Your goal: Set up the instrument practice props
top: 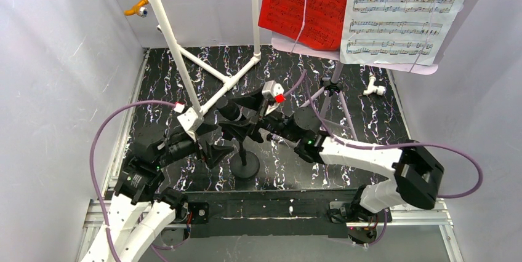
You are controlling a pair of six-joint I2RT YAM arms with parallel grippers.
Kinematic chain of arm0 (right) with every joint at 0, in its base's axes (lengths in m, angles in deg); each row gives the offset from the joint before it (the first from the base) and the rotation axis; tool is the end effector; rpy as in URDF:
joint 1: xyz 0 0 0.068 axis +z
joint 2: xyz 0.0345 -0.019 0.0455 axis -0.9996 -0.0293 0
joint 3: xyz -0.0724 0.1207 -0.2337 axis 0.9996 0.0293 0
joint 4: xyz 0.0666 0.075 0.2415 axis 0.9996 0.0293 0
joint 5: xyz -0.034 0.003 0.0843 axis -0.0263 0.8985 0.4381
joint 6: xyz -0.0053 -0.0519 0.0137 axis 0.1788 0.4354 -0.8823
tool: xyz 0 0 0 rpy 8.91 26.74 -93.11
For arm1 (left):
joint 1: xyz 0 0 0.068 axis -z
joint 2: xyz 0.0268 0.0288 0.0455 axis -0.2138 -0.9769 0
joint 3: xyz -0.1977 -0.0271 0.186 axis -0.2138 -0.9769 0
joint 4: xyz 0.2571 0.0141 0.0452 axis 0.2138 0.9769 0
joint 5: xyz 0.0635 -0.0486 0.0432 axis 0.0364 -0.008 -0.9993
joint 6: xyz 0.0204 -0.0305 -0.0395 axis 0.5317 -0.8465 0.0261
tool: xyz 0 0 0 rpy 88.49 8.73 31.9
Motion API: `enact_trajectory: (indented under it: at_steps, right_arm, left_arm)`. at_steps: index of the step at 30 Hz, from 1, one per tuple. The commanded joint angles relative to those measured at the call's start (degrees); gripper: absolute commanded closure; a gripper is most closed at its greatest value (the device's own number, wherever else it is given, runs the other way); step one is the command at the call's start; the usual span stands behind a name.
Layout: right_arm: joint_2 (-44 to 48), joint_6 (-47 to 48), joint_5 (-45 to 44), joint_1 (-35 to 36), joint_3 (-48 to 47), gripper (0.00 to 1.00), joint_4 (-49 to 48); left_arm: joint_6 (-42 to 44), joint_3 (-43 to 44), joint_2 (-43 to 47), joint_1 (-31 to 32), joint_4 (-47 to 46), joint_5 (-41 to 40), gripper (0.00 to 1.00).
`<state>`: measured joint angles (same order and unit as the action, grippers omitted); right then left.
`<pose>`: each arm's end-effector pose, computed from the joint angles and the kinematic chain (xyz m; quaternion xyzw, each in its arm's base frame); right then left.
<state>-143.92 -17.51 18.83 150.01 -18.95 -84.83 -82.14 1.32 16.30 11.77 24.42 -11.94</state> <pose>0.1482 0.2852 0.3404 -0.2756 0.4728 0.5375 0.6415 0.0961 -0.0647 0.3492 0.3248 0.6545 -0.3555 0.5829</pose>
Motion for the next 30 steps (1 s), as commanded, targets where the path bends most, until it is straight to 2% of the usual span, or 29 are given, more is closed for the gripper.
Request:
enact_trajectory:
  at_steps: [1,5,13,18,25,30]
  right_arm:
    - [6.27,4.16,-5.97,0.36,-2.70,0.02,14.03]
    - [10.67,6.05,-9.82,0.36,-5.54,0.02,27.47]
    - [15.28,8.36,-8.19,0.36,-14.48,0.02,50.62]
    - [18.17,9.37,-11.21,0.36,-20.39,0.02,63.89]
    - [25.89,6.97,-22.65,0.36,-23.95,0.02,71.05]
    - [31.27,8.60,-27.77,0.36,-24.29,0.02,74.22]
  left_arm:
    - [-1.00,4.13,2.82,0.14,7.03,-4.62,0.02]
    - [-3.75,5.27,4.73,0.15,10.16,-8.14,0.02]
    - [-16.68,8.24,4.86,0.14,10.76,-13.28,0.02]
    - [-20.96,16.61,2.89,0.14,17.72,-21.86,0.02]
    - [-20.49,29.53,2.80,0.14,25.23,-31.33,0.02]
    - [-19.94,33.10,4.73,0.14,25.24,-36.85,0.02]
